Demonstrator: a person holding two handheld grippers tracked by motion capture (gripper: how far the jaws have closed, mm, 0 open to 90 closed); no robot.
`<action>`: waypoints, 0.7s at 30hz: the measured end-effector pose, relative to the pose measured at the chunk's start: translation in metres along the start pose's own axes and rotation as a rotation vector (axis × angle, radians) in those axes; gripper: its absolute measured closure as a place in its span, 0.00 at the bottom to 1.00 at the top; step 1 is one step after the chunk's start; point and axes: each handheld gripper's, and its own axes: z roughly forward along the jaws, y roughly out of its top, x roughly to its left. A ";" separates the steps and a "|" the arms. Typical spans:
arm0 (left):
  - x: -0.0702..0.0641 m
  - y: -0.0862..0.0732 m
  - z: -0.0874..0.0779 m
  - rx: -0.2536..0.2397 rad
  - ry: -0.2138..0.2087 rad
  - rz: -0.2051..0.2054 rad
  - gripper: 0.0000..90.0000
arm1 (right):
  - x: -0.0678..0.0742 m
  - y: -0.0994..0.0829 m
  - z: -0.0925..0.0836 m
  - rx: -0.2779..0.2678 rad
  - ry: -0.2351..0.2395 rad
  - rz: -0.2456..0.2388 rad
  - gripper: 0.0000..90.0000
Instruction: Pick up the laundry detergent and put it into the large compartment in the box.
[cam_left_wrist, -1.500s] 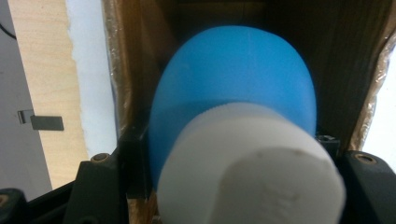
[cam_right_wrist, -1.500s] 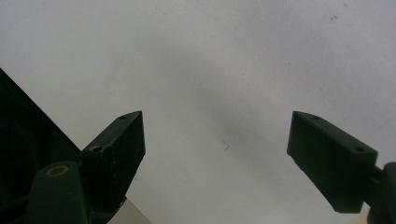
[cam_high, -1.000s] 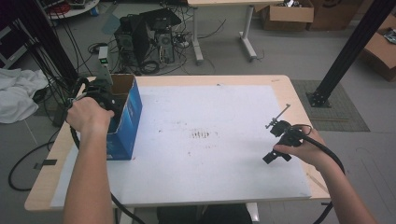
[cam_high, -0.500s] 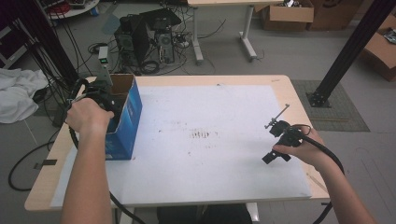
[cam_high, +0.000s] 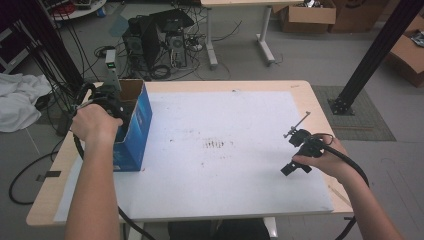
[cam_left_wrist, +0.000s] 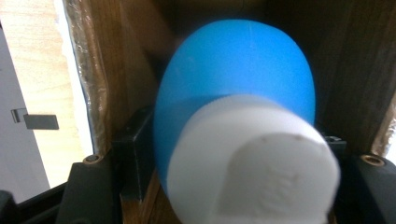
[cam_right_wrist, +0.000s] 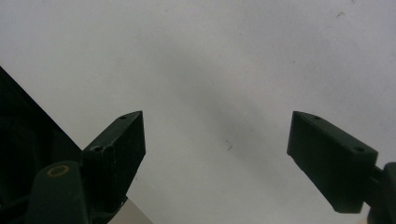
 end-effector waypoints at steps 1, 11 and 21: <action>0.000 0.000 0.000 0.000 0.000 0.000 0.38 | 0.000 0.000 0.000 0.000 0.000 0.000 0.22; -0.001 0.000 -0.003 -0.001 0.003 0.001 0.38 | -0.001 -0.001 0.000 -0.003 0.001 -0.001 0.22; -0.001 -0.002 -0.007 -0.008 -0.004 0.015 0.35 | 0.001 0.000 -0.002 -0.002 -0.004 -0.005 0.22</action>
